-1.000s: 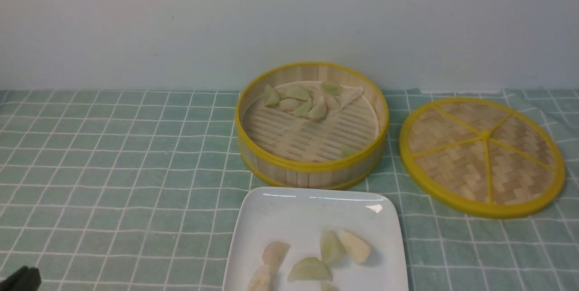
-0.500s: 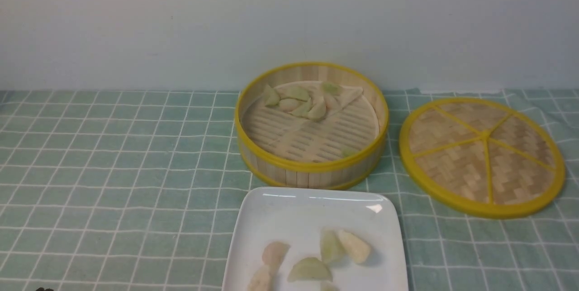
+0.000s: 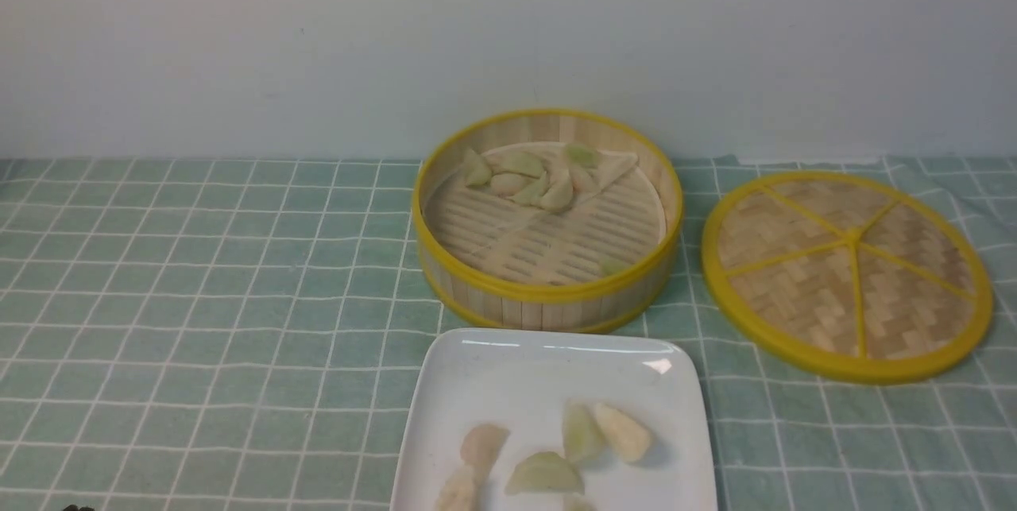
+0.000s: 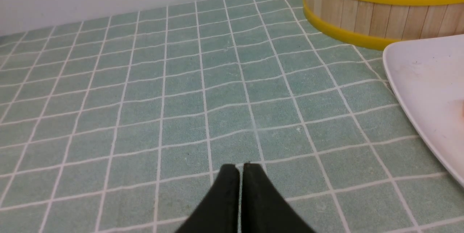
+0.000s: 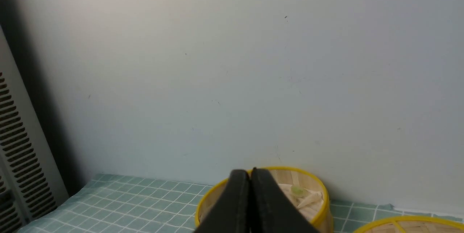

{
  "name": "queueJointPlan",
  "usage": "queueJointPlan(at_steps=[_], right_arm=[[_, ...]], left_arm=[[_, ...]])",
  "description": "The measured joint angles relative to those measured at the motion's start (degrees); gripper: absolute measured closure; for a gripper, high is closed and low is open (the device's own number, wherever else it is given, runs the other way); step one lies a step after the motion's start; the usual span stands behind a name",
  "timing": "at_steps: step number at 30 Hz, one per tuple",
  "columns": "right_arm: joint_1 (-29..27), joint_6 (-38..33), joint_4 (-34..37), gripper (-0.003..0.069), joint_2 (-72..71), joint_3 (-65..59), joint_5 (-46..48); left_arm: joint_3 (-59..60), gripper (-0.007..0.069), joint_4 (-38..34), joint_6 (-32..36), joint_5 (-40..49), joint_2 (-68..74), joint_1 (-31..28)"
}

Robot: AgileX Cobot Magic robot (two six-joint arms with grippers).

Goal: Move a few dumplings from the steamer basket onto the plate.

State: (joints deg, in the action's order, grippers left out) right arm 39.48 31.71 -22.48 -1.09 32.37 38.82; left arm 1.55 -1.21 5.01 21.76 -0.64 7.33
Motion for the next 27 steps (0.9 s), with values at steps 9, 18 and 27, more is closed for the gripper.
queueJointPlan(at_steps=[9,18,27], right_arm=[[0.5,-11.5,6.0,0.0673,0.0,-1.7,-3.7],[0.7,-26.9,17.9,0.0673,0.0,-9.9,-17.7],[-20.1,-27.3,18.5,0.0673,0.0,-22.3,-19.6]], left_arm=[[0.0,0.0631,0.0,0.0,0.0,0.0,0.0],[0.0,0.0631,0.0,0.0,0.0,0.0,0.0],[0.0,0.0631,0.0,0.0,0.0,0.0,0.0]])
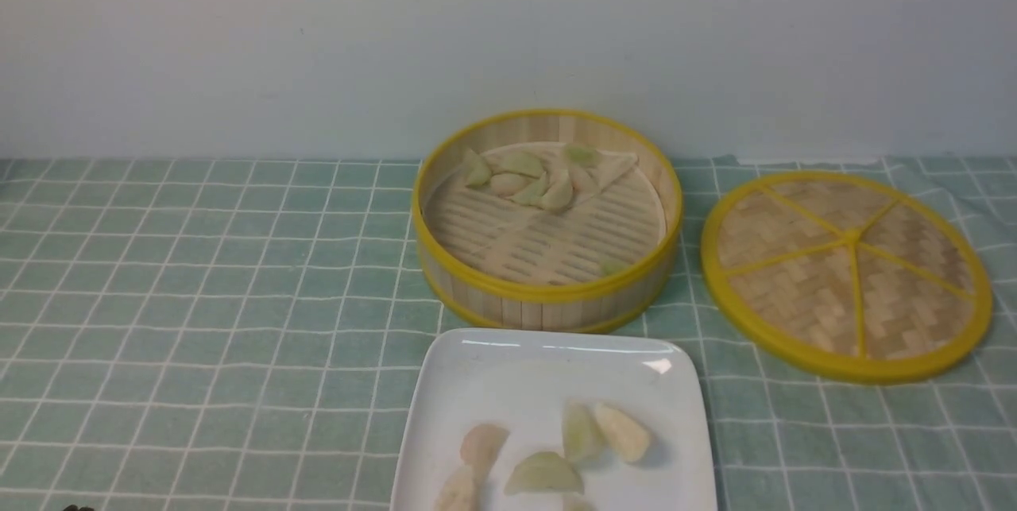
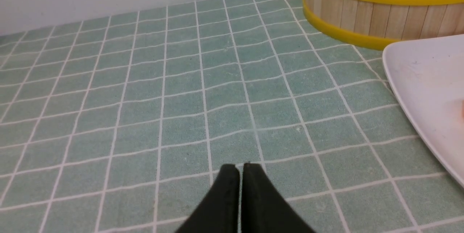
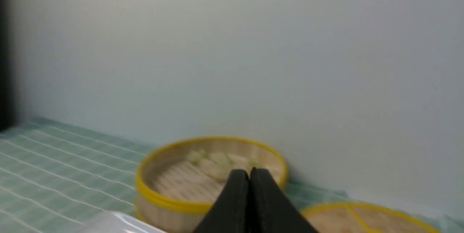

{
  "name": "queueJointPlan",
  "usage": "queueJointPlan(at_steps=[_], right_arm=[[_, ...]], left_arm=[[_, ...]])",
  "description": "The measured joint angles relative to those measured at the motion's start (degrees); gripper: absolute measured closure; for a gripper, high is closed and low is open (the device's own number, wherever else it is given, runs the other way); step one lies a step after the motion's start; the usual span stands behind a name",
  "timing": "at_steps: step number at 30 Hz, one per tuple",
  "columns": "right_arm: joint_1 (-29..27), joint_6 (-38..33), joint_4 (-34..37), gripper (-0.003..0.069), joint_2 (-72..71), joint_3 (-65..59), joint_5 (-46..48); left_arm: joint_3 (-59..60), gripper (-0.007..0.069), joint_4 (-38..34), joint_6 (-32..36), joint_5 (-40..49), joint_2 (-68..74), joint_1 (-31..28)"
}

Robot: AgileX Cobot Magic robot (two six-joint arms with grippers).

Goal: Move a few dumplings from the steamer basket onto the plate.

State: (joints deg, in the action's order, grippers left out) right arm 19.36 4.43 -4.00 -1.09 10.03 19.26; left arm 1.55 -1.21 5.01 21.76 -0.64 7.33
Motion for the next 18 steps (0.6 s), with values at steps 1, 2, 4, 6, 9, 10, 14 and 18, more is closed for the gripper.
queueJointPlan(at_steps=[1,2,4,6,9,10,14,18], right_arm=[[-1.3,0.0,0.0,0.0673,0.0,-0.4,0.0],[-5.3,0.0,0.0,0.0673,0.0,-3.5,0.0],[-10.5,0.0,0.0,0.0673,0.0,-7.1,0.1],[-14.7,0.0,0.0,0.0673,0.0,-10.5,0.7],[-19.0,0.4,-0.1,0.0673,0.1,-11.3,2.0],[-19.8,0.4,-0.2,0.0673,0.1,-11.3,2.0],[-20.6,0.5,-0.4,0.0673,0.1,-11.3,2.0],[-20.6,0.5,-0.4,0.0673,0.1,-11.3,2.0]], left_arm=[[0.0,0.0631,0.0,0.0,0.0,0.0,0.0],[0.0,0.0631,0.0,0.0,0.0,0.0,0.0],[0.0,0.0631,0.0,0.0,0.0,0.0,0.0],[0.0,0.0631,0.0,0.0,0.0,0.0,0.0],[0.0,0.0631,0.0,0.0,0.1,0.0,0.0],[0.0,0.0631,0.0,0.0,0.1,0.0,0.0],[0.0,0.0631,0.0,0.0,0.1,0.0,0.0],[0.0,0.0631,0.0,0.0,0.1,0.0,0.0]])
